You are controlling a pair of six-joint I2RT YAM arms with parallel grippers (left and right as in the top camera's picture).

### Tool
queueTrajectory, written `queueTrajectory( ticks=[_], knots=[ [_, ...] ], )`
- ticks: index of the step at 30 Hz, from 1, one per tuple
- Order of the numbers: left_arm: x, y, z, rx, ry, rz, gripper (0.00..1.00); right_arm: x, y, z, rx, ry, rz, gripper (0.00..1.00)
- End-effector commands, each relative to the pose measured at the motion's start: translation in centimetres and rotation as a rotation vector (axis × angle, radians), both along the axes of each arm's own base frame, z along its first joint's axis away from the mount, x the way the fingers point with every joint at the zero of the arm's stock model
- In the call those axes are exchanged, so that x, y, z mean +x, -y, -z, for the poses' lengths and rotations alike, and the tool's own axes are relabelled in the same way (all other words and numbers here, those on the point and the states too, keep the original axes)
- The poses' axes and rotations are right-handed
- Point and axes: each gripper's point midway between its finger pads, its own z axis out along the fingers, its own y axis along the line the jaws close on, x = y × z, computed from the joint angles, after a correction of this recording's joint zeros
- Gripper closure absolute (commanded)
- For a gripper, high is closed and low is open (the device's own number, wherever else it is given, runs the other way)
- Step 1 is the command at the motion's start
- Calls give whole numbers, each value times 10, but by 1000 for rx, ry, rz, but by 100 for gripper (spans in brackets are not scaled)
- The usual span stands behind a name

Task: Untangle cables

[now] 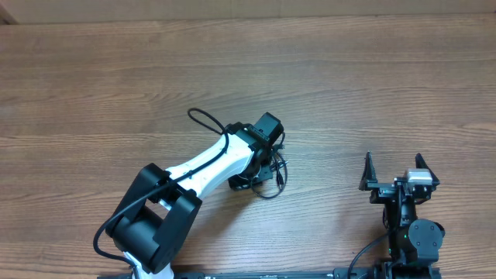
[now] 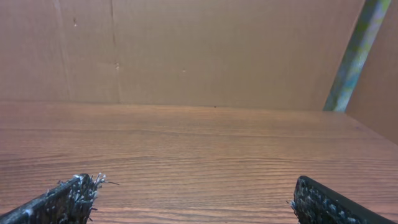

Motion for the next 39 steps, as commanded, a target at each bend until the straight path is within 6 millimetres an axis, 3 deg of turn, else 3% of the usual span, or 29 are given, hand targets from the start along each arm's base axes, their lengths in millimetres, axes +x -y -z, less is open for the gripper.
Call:
queueTrajectory(
  ticks=[1, 6, 7, 10, 13, 16, 23, 27, 28, 30, 31, 32, 36, 39],
  knots=[
    [-25, 23, -4, -115, -157, -160, 96, 0, 2, 3, -1, -3, 10, 0],
    [-32, 29, -4, -94, -177, -252, 90, 0, 2, 3, -1, -3, 10, 0],
    [-35, 32, -4, -89, -181, -272, 81, 0, 2, 3, -1, -3, 10, 0],
    [-38, 35, -4, -85, -185, -293, 72, 0, 2, 3, -1, -3, 10, 0],
    [-38, 35, -3, -83, -181, -288, 74, 0, 2, 3, -1, -3, 10, 0],
    [-32, 28, -1, -62, -138, -238, 83, 0, 2, 3, -1, -3, 10, 0],
    [4, -1, -5, -52, -40, -45, 84, 0, 2, 3, -1, -3, 10, 0],
    [29, -28, -17, -38, -27, -65, 68, 0, 2, 3, -1, -3, 10, 0],
    [35, -36, -18, -34, -18, -74, 57, 0, 2, 3, -1, -3, 10, 0],
    [45, -49, -17, -18, -2, -105, 10, 0, 2, 3, -1, -3, 10, 0],
    [49, -54, -16, -11, 9, -119, 4, 0, 2, 3, -1, -3, 10, 0],
    [52, -58, -14, -5, 16, -128, 5, 0, 2, 3, -1, -3, 10, 0],
    [50, -61, -5, 11, 31, -124, 30, 0, 2, 3, -1, -3, 10, 0],
    [40, -55, 4, 13, 26, -98, 38, 0, 2, 3, -1, -3, 10, 0]
  ],
)
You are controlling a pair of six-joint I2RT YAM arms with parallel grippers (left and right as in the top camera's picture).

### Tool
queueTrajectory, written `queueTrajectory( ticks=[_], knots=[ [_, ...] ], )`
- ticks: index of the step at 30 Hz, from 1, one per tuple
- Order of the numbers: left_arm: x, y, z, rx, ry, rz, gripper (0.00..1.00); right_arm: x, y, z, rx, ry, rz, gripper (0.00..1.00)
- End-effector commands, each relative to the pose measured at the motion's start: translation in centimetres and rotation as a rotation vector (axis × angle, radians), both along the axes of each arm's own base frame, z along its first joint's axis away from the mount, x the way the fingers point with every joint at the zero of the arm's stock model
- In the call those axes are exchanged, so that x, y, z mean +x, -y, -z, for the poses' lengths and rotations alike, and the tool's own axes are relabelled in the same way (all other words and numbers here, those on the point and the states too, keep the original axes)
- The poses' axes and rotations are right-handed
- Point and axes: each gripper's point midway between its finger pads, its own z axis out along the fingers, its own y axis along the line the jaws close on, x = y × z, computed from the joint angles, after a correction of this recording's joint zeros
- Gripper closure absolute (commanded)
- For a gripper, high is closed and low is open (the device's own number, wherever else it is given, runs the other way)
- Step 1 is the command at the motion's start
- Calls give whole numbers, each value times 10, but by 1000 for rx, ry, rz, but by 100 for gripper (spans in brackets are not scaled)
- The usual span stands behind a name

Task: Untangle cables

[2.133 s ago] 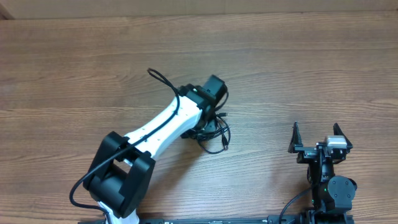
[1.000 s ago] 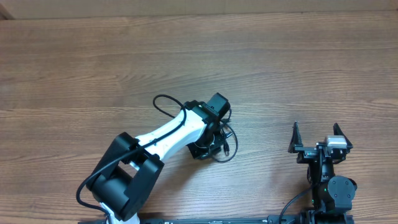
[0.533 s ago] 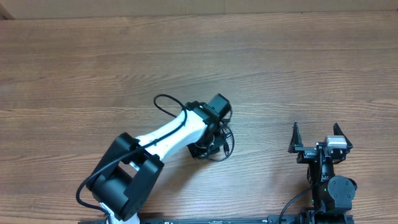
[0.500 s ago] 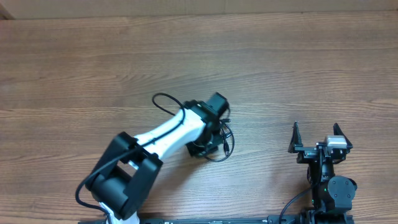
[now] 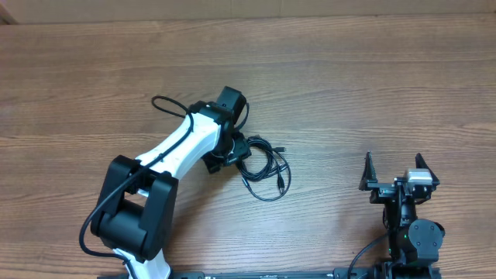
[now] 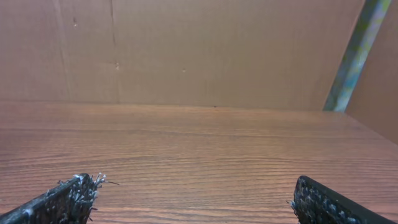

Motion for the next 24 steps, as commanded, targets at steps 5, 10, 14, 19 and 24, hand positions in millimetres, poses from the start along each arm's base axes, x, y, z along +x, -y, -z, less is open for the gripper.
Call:
queueTrajectory(
  ticks=[5, 10, 14, 19, 24],
  knots=[
    [-26, 12, 29, 30, 5, 94, 42, 0, 2, 3, -1, -3, 10, 0],
    [-26, 15, 32, 21, 20, 101, 84, 0, 2, 3, -1, -3, 10, 0],
    [-19, 14, 28, 23, 45, 175, 96, 0, 2, 3, -1, -3, 10, 0],
    [0, -3, -24, 49, 46, 234, 96, 0, 2, 3, -1, -3, 10, 0],
    [29, -22, -118, 128, 217, 194, 96, 0, 2, 3, -1, -3, 10, 0]
  ],
)
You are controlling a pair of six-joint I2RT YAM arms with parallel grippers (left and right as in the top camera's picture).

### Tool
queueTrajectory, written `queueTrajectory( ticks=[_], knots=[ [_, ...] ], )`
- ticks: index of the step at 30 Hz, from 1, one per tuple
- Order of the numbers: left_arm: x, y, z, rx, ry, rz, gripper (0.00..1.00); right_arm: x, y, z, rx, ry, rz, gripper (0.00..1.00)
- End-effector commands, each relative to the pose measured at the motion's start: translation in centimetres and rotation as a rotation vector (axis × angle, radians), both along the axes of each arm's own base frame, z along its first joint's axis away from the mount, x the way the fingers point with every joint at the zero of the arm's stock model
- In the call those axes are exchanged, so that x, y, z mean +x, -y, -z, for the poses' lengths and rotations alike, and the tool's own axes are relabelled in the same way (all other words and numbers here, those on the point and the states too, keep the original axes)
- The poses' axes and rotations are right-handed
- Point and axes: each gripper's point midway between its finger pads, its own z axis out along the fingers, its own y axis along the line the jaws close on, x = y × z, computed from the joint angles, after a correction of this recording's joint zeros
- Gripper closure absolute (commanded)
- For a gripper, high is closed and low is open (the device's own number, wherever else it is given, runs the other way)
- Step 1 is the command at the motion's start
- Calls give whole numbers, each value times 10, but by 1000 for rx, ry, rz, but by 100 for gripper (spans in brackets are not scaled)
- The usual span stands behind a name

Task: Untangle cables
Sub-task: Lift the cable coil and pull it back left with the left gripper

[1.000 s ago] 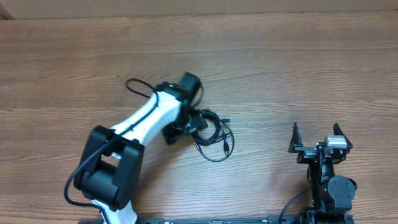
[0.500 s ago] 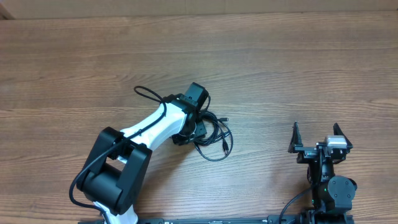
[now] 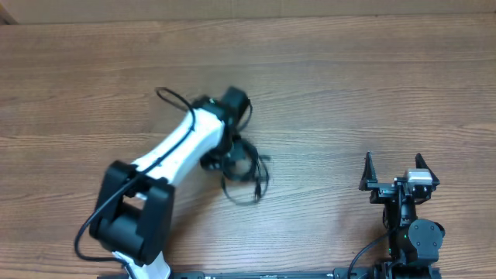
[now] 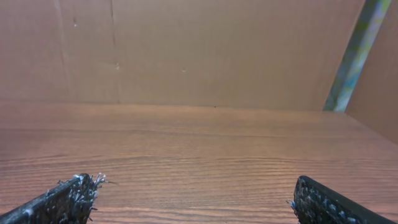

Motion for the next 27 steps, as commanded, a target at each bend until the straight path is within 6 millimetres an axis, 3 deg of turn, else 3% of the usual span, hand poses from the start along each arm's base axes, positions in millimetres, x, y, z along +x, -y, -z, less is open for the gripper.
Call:
queueTrajectory(
  ticks=[1, 3, 6, 14, 19, 23, 27],
  knots=[
    [35, -3, -92, -24, 266, 24, 96, 0, 2, 3, -2, -3, 10, 0],
    [35, -2, -125, -60, 335, 23, 96, 0, 2, 3, -2, -3, 10, 0],
    [23, -8, -157, -87, 396, 21, 96, 0, 2, 3, -2, -3, 10, 0],
    [-27, -51, -198, 1, 444, 4, 96, 0, 2, 3, -2, -3, 10, 0],
    [-55, -56, -194, -21, 352, -86, 96, 1, -3, 0, -1, 10, -20, 0],
    [-75, -40, -178, -106, 223, -51, 96, -2, -42, -1, 9, 13, -248, 0],
    [-78, -28, -160, -148, 184, -28, 96, -9, -67, -2, 10, 18, -398, 0]
  ],
)
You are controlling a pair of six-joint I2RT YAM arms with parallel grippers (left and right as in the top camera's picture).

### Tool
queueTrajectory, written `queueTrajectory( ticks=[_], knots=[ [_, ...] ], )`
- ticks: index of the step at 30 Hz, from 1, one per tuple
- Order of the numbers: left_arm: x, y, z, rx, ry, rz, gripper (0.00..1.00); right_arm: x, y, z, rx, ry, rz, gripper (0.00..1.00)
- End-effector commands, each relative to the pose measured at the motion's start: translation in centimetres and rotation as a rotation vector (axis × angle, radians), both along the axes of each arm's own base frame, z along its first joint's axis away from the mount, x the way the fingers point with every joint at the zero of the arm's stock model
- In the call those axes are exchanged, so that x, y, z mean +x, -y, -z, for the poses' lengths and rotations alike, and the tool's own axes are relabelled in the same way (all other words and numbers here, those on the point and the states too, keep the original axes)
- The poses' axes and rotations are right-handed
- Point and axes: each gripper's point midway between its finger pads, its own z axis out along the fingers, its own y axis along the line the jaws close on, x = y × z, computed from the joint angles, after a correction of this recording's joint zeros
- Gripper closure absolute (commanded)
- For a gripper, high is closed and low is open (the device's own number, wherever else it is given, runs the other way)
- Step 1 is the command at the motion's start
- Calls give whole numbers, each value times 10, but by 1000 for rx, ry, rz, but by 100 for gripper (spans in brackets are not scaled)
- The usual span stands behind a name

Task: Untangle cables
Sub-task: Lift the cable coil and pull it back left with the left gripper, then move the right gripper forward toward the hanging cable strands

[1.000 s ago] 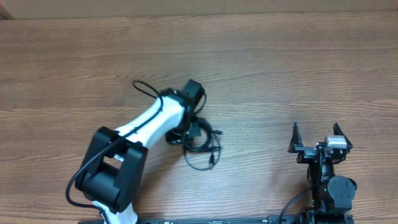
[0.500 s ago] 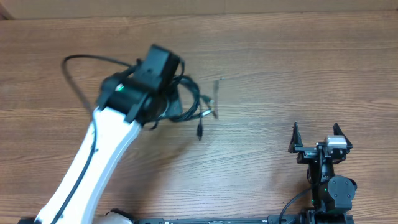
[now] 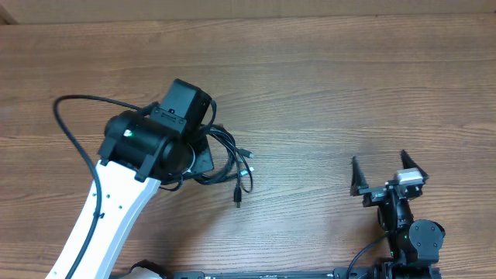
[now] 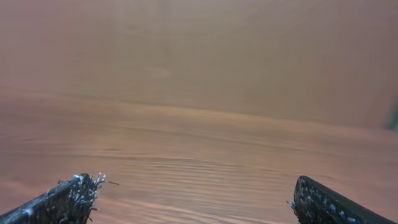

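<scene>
A tangled bundle of black cables (image 3: 226, 164) with loose plug ends hangs off the right side of my left gripper (image 3: 198, 159). The left arm is raised close to the overhead camera, and its big wrist hides most of the fingers; the bundle is gathered into the jaws, so it looks shut on the cables. My right gripper (image 3: 380, 161) stands open near the front right of the table, far from the bundle. In the right wrist view the right gripper (image 4: 196, 185) holds nothing, and only blurred bare wood lies ahead.
The wooden table (image 3: 349, 85) fills the overhead view. The left arm's own black supply cable (image 3: 66, 128) loops out to the left. A brown wall rises behind the table in the right wrist view.
My left arm rose toward the camera and shifted left, and the cable bundle came with it. The right gripper turned slightly and shifted left; its view is now blurred.
First my left gripper was down on the cable bundle right of the table's middle. Then it stood farther left and back, with the bundle trailing at its right. Later the bundle had shifted left with it. Now arm and bundle are higher and farther left. The right gripper stayed open throughout.
</scene>
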Motion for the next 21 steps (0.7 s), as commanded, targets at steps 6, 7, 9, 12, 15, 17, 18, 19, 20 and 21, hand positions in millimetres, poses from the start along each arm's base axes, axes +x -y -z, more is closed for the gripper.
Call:
queueTrajectory(
  ticks=[6, 7, 9, 12, 15, 17, 18, 19, 20, 21],
  knots=[
    [-2, 44, 26, -200, -51, 53, 96, -22, -58, 1, 310, -110, -363, 0],
    [0, 45, 28, -203, -48, 54, 96, -25, -63, 1, 389, -147, -394, 0],
    [0, 45, 34, -197, -51, 56, 96, -39, -82, 3, 590, -283, -519, 0],
    [1, 36, 40, -142, -40, 71, 96, -72, -111, 8, 786, -528, -727, 0],
    [6, 27, 41, -74, -4, 131, 96, -93, -123, 10, 863, -676, -830, 0],
    [10, 20, 41, -23, 19, 165, 96, -96, -125, 12, 854, -686, -847, 0],
    [12, 16, 41, -1, 28, 160, 96, -96, -125, 12, 832, -670, -852, 0],
    [14, 14, 41, 13, 37, 156, 96, -95, -124, 12, 812, -651, -851, 0],
    [15, 13, 41, 18, 40, 155, 96, -95, -124, 12, 792, -633, -851, 0],
    [15, 13, 41, 20, 42, 154, 96, -94, -124, 12, 784, -626, -851, 0]
  ],
)
